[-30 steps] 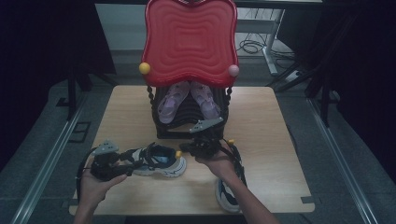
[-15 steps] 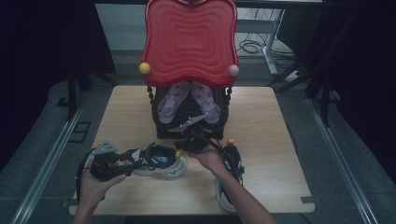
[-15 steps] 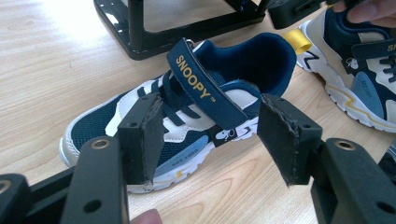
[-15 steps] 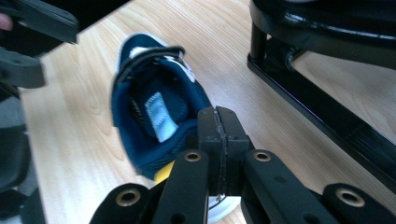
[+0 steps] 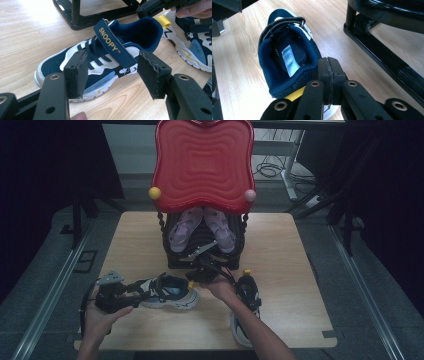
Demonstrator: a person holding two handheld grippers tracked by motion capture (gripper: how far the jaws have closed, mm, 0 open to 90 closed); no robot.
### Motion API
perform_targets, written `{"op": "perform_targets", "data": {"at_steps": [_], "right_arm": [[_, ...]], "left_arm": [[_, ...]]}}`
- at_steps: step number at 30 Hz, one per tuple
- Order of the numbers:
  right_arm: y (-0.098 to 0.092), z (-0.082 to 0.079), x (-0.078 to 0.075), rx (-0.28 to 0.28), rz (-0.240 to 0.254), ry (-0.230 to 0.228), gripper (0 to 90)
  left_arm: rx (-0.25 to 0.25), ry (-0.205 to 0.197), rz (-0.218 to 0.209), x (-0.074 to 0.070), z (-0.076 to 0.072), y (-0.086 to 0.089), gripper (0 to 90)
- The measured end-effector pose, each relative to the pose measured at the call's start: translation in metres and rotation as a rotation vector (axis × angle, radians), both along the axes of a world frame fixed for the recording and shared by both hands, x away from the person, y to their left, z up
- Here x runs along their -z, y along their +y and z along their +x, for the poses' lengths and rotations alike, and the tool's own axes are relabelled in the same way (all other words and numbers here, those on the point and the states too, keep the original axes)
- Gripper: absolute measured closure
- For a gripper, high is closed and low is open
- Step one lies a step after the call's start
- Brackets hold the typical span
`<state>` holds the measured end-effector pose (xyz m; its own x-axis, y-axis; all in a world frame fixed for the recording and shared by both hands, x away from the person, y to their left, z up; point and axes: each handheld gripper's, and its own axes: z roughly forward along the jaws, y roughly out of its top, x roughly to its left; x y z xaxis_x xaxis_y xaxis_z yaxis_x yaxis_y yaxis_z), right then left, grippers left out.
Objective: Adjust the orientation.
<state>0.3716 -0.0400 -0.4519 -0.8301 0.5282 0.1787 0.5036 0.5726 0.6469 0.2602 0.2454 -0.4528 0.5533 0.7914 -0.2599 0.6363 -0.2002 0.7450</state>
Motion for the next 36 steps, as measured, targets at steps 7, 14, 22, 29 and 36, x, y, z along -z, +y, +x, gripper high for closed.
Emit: {"op": "perform_targets", "data": {"at_steps": [7, 14, 22, 29, 36], "right_arm": [[0.004, -0.001, 0.004, -0.025, -0.029, -0.005, 90.0], [0.005, -0.001, 0.006, -0.033, -0.048, -0.002, 90.0], [0.003, -0.002, 0.005, -0.050, -0.060, -0.004, 90.0], [0.003, -0.007, 0.005, -0.078, -0.065, -0.002, 90.0], [0.002, -0.012, 0.005, -0.097, -0.055, 0.010, 90.0]], "left_arm": [[-0.004, 0.005, -0.005, 0.002, 0.001, 0.003, 42.2], [-0.007, 0.006, -0.004, 0.002, 0.001, 0.005, 42.2], [-0.024, 0.004, -0.012, 0.003, 0.001, 0.011, 42.2], [-0.027, 0.005, -0.019, 0.003, 0.001, 0.013, 42.3], [-0.022, 0.010, -0.015, 0.004, 0.002, 0.012, 42.2]]}}
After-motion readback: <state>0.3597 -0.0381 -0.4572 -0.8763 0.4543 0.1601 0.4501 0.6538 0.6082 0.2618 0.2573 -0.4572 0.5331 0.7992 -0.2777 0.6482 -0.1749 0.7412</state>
